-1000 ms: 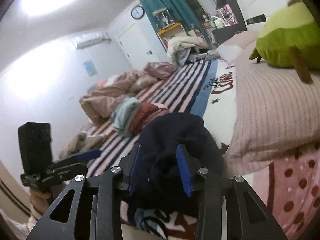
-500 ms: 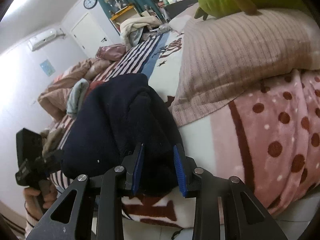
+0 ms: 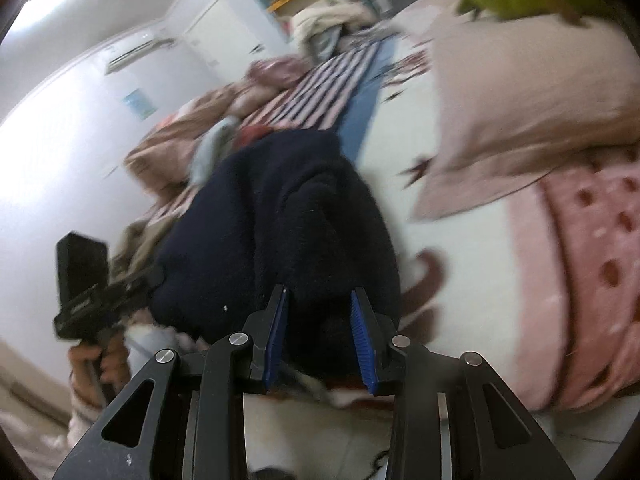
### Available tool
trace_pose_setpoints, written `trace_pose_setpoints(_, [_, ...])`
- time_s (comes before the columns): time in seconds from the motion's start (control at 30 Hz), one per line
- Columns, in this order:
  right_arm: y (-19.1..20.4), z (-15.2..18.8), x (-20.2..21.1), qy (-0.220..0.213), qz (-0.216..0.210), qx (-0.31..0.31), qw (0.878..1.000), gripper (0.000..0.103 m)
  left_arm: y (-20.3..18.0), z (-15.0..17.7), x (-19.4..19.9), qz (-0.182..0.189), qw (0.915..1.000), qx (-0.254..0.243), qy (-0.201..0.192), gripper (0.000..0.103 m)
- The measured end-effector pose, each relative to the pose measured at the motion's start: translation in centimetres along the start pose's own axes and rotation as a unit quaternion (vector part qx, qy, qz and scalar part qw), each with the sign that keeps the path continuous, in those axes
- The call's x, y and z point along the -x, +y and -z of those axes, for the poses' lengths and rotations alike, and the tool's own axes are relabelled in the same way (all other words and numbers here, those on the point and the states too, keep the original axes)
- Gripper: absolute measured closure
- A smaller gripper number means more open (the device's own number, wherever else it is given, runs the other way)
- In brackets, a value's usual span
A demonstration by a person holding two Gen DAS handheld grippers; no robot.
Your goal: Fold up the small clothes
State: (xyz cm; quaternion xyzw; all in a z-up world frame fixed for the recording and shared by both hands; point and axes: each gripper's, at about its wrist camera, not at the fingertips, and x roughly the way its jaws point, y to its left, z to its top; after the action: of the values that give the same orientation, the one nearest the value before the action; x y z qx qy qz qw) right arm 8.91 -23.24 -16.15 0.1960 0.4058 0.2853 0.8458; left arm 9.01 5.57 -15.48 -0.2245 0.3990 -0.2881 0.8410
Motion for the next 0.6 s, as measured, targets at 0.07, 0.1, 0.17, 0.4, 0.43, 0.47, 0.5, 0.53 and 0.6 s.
trace_pose_setpoints(0.07, [0.8,0.7,-0.8,0.021,-0.022,0.009,0.999,0.076,0.6,0.6,1.9,-0.008,0.9999,0.001,0.007,0.059])
trace_pose_setpoints(0.1, [1.2,1.1,-1.2,0.032,-0.031,0.014,0.999,0.076,1.0,1.0,3.0,-0.012,0.9999,0.004,0.009,0.059])
trace_pose_setpoints(0.17, [2.0,1.5,-1.7,0.051,-0.033,0.028,0.998,0.075,1.6,1.5,4.3,-0.024,0.9996,0.000,0.017,0.069])
trace_pose_setpoints(0.4, [2.7,-3.6,-0.4,0.003,-0.029,0.043,0.999,0.054,2.3,0.7,8.0,-0.056,0.9979,-0.014,-0.030,0.035])
trace_pose_setpoints(0.43, [3.2,-4.5,-0.9,0.003,-0.021,0.054,0.998,0.054,2.4,0.2,8.0,-0.056,0.9977,-0.016,-0.035,0.034])
trace_pose_setpoints(0.47, [3.9,-4.9,-1.4,0.006,-0.018,0.063,0.998,0.054,2.5,-0.1,8.0,-0.055,0.9976,-0.015,-0.038,0.033])
trace_pose_setpoints(0.5, [4.2,-5.2,-2.1,0.013,-0.018,0.070,0.997,0.054,2.6,-0.3,8.0,-0.054,0.9976,-0.014,-0.041,0.031])
trace_pose_setpoints(0.53, [4.6,-5.7,-3.4,0.026,-0.015,0.078,0.996,0.054,2.7,-0.7,7.7,-0.049,0.9977,-0.014,-0.043,0.028])
trace_pose_setpoints(0.6, [4.5,-5.9,-5.3,0.046,0.020,0.086,0.995,0.054,2.7,-1.2,7.0,-0.040,0.9983,-0.019,-0.038,0.026])
